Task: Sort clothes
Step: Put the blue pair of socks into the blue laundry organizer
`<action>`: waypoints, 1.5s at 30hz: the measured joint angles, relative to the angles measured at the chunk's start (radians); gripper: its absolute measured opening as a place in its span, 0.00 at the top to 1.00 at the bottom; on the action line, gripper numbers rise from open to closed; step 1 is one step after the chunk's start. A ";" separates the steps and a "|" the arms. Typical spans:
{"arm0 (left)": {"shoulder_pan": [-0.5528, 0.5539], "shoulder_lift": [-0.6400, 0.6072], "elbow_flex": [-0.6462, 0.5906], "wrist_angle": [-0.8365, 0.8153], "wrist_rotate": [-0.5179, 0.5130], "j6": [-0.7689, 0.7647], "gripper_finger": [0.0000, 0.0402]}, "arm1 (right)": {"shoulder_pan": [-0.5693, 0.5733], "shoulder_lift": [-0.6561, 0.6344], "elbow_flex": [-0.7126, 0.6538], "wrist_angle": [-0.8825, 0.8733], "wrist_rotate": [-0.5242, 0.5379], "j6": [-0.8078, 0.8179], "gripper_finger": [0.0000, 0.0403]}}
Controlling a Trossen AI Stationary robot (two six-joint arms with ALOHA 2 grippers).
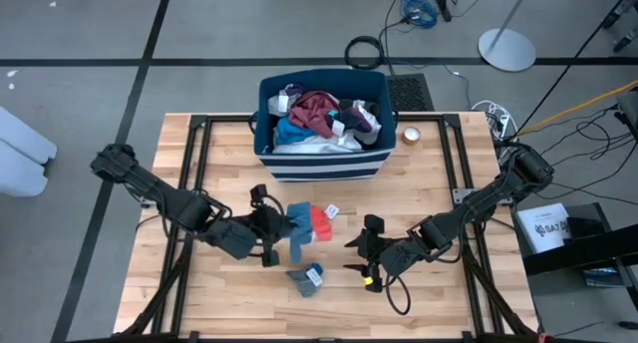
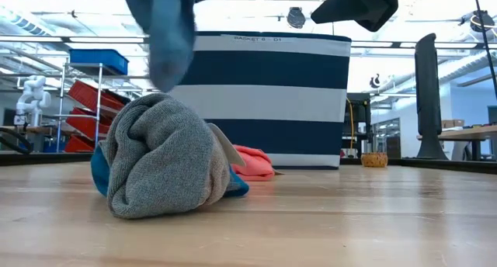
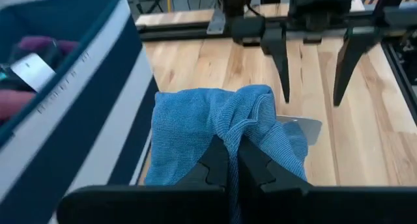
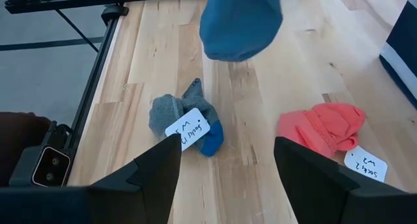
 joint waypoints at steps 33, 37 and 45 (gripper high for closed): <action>0.489 0.000 0.410 0.045 0.282 0.535 0.98 | -0.013 0.000 0.000 0.001 0.001 0.004 0.42; 0.642 0.000 0.432 0.143 0.329 0.581 0.98 | -0.022 0.000 0.000 0.001 0.004 0.004 0.42; 0.935 0.076 0.434 0.264 0.558 0.482 0.97 | -0.040 0.001 0.000 0.001 0.006 0.004 0.42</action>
